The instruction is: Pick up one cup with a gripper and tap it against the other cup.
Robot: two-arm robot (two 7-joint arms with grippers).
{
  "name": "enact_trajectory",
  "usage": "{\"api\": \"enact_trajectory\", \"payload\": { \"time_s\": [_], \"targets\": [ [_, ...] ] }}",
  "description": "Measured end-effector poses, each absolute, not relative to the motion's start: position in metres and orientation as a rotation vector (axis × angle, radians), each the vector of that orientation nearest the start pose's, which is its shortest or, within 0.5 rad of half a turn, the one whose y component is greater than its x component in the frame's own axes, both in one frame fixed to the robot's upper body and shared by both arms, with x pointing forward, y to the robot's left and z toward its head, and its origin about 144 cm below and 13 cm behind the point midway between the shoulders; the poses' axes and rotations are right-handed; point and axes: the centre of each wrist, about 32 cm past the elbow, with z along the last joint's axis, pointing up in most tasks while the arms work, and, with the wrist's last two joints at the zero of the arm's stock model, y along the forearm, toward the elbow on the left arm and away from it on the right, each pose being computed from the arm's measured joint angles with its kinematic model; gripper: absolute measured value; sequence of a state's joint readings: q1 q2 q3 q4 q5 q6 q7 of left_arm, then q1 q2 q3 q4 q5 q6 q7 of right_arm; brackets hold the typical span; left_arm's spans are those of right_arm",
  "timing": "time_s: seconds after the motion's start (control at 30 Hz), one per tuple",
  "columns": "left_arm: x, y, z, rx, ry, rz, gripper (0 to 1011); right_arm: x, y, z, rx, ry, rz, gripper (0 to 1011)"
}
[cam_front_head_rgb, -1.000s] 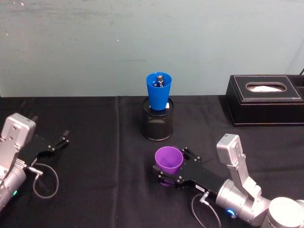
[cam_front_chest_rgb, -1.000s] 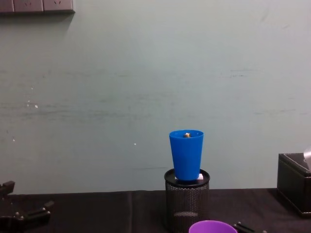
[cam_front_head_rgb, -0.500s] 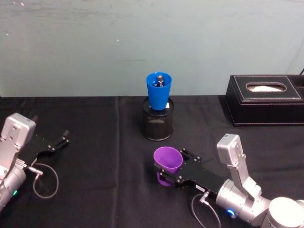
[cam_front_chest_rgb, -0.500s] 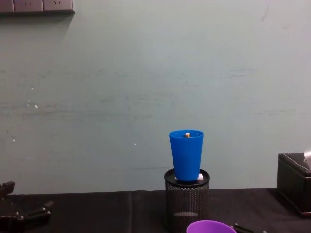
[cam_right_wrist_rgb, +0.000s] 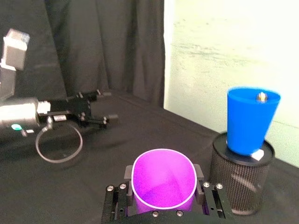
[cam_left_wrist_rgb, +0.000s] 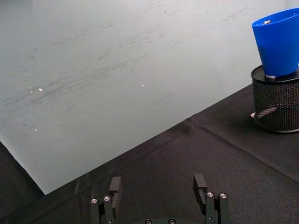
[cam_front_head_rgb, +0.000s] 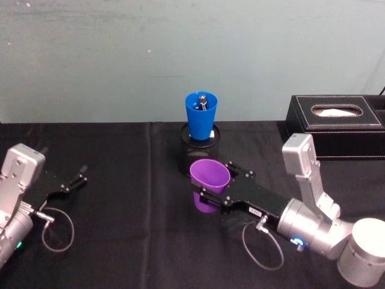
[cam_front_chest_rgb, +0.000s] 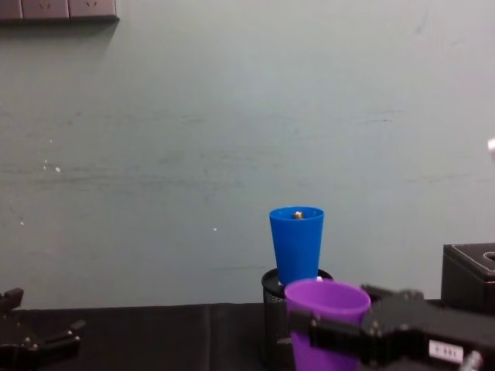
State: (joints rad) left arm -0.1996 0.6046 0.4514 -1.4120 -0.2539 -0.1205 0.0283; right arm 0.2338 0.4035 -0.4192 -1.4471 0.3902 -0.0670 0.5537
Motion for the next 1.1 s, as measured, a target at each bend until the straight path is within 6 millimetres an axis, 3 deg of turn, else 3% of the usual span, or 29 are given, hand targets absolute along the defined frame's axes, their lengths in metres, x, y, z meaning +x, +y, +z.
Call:
{"api": "enact_trajectory", "payload": {
  "time_s": [0.4, 0.7, 1.1],
  "targets": [
    [0.489, 0.310, 1.140, 0.304, -0.285, 1.248, 1000, 0.512, -0.232, 1.207, -0.053, -0.051, -0.644, 722],
    [0.489, 0.310, 1.140, 0.305, -0.285, 1.248, 1000, 0.514, -0.232, 1.218, -0.062, -0.051, -0.647, 723],
    [0.489, 0.310, 1.140, 0.304, -0.285, 1.248, 1000, 0.514, -0.232, 1.218, -0.062, -0.052, -0.647, 723]
  ]
}}
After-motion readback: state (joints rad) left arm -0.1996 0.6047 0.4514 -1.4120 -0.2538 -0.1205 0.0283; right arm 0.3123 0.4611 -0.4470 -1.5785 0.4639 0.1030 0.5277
